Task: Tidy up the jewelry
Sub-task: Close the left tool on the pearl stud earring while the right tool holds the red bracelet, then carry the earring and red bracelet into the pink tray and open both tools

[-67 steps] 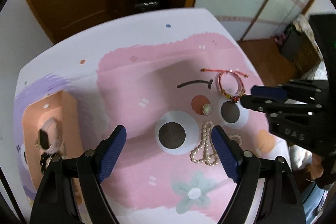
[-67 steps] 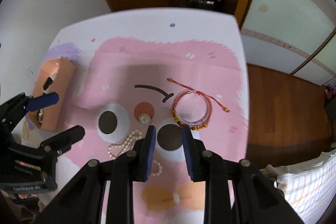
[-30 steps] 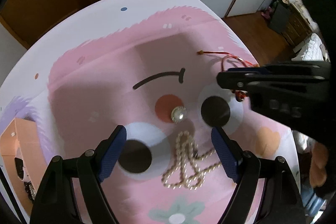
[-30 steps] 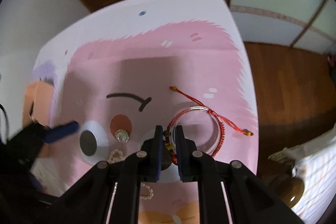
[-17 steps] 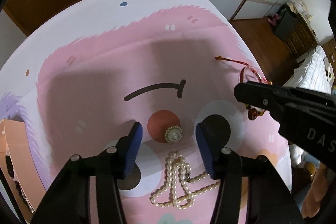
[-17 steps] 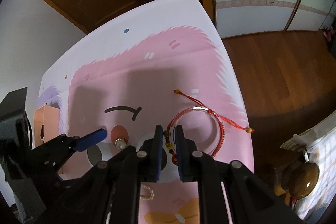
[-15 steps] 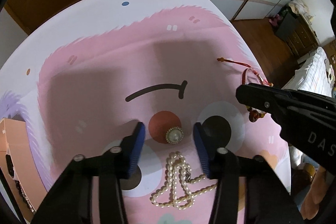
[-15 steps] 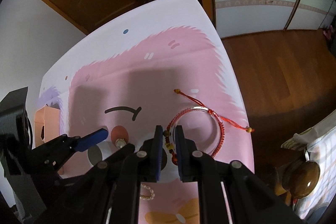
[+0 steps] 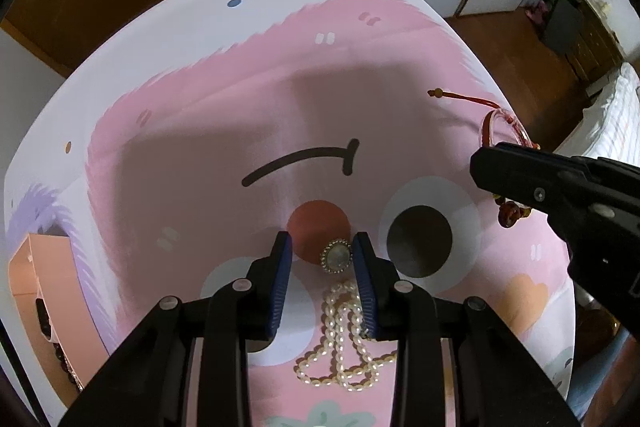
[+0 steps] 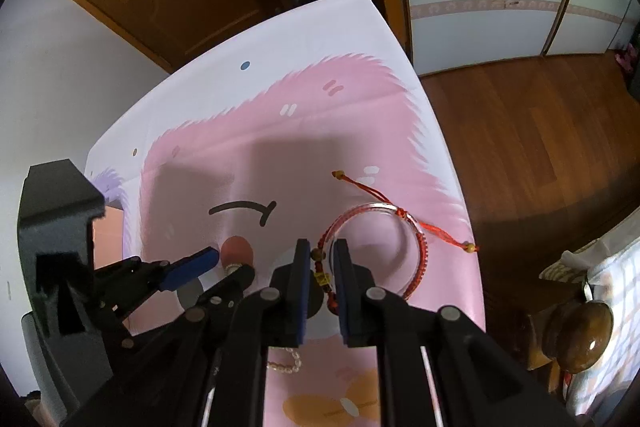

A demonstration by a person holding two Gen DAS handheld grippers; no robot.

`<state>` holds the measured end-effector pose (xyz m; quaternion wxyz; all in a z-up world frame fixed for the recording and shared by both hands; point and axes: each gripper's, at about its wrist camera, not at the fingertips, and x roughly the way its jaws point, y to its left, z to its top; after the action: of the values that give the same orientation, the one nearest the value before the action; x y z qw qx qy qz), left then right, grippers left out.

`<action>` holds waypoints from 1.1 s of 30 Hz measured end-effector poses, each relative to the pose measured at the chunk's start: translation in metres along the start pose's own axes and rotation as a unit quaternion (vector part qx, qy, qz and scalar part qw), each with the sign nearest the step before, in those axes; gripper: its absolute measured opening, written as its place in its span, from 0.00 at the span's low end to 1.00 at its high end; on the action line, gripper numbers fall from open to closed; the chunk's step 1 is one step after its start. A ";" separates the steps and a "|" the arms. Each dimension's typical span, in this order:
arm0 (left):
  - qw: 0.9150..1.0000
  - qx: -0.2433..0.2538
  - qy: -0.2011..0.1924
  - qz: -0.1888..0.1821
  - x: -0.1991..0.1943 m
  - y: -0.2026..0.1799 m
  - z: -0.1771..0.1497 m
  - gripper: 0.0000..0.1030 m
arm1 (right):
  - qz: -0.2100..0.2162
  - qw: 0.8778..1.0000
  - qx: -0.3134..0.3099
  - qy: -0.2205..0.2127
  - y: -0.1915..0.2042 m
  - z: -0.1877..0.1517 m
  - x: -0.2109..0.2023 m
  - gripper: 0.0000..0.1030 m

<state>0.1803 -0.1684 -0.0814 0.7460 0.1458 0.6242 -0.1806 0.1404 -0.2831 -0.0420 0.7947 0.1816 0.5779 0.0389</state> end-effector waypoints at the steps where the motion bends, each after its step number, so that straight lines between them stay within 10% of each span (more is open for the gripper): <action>1: 1.000 0.001 0.001 0.000 0.001 -0.003 0.002 0.22 | 0.000 1.000 0.000 0.001 0.000 -0.001 0.000 0.11; 22: 1.000 -0.012 -0.026 -0.005 -0.043 0.004 -0.003 0.14 | 0.021 0.999 -0.032 0.001 0.027 -0.019 -0.020 0.11; 33: 0.996 -0.044 -0.071 0.018 -0.105 0.068 -0.065 0.14 | 0.064 0.992 -0.105 -0.011 0.104 -0.038 -0.052 0.11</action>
<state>0.1379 -0.0696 0.0098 0.7970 0.1109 0.5745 -0.1500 0.1036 -0.1914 0.0298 0.8115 0.1337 0.5493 0.1481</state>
